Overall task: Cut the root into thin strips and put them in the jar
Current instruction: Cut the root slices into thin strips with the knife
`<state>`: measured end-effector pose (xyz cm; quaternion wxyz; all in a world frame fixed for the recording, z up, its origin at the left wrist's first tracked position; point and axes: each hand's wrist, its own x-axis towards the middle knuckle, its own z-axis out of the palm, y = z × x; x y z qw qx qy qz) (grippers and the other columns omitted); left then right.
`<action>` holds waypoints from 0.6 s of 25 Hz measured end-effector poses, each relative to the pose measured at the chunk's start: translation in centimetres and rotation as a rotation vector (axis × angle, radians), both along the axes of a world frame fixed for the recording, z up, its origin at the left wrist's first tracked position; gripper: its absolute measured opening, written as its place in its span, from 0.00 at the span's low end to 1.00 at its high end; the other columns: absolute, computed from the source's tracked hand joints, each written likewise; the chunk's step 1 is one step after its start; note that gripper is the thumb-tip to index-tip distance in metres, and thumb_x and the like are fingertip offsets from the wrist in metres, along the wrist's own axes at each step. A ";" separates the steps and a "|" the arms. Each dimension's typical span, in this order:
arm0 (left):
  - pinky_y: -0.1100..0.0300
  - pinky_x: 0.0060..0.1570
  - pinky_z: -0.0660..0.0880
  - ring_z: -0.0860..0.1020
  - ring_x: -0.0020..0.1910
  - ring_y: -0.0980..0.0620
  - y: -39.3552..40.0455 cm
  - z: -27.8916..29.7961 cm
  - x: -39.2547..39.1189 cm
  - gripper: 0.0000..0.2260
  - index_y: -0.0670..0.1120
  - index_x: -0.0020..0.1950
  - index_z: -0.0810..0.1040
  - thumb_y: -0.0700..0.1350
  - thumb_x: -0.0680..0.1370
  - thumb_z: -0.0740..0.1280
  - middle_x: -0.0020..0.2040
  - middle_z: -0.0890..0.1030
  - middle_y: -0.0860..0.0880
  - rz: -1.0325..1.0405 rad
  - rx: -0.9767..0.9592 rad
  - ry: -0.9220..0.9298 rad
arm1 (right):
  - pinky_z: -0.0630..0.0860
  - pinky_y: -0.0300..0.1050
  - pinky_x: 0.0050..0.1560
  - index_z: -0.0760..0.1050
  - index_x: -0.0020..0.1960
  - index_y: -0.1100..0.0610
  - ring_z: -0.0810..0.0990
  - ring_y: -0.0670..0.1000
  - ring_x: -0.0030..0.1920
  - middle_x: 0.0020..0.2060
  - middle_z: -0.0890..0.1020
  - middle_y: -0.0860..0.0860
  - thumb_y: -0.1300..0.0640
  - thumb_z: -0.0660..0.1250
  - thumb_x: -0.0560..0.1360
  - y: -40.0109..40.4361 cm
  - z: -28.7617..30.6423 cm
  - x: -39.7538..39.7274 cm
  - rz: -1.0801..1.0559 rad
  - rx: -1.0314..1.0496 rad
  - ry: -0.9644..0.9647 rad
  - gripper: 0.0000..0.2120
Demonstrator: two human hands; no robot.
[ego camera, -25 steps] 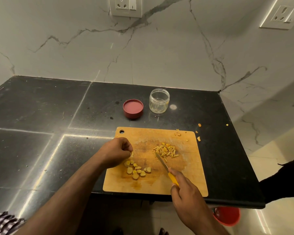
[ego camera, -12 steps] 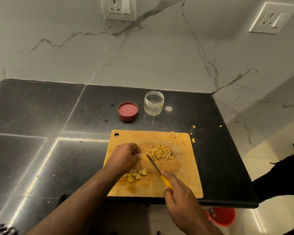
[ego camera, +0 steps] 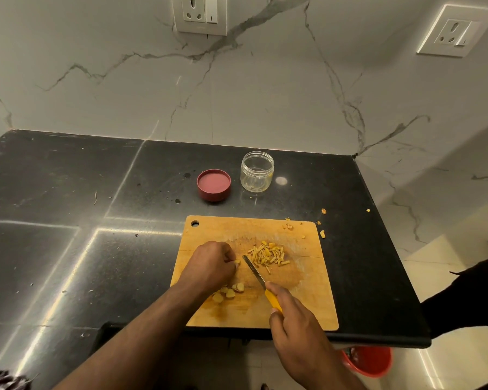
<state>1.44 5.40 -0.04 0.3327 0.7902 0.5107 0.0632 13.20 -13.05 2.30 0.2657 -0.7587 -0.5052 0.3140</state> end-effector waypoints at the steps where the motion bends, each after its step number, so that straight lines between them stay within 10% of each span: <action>1: 0.70 0.34 0.70 0.77 0.42 0.59 -0.1 0.0 0.2 0.07 0.49 0.55 0.83 0.44 0.78 0.70 0.47 0.81 0.55 0.004 -0.001 0.000 | 0.67 0.29 0.59 0.59 0.75 0.41 0.70 0.38 0.63 0.67 0.69 0.39 0.54 0.55 0.83 0.1 0.1 -0.1 0.007 0.001 -0.006 0.22; 15: 0.65 0.34 0.74 0.79 0.40 0.57 -0.5 0.1 0.5 0.05 0.49 0.47 0.84 0.42 0.77 0.68 0.44 0.83 0.53 0.005 0.027 0.015 | 0.73 0.42 0.59 0.51 0.78 0.43 0.74 0.47 0.60 0.69 0.68 0.46 0.53 0.50 0.83 1.3 -0.2 -1.8 0.129 -0.051 -0.148 0.24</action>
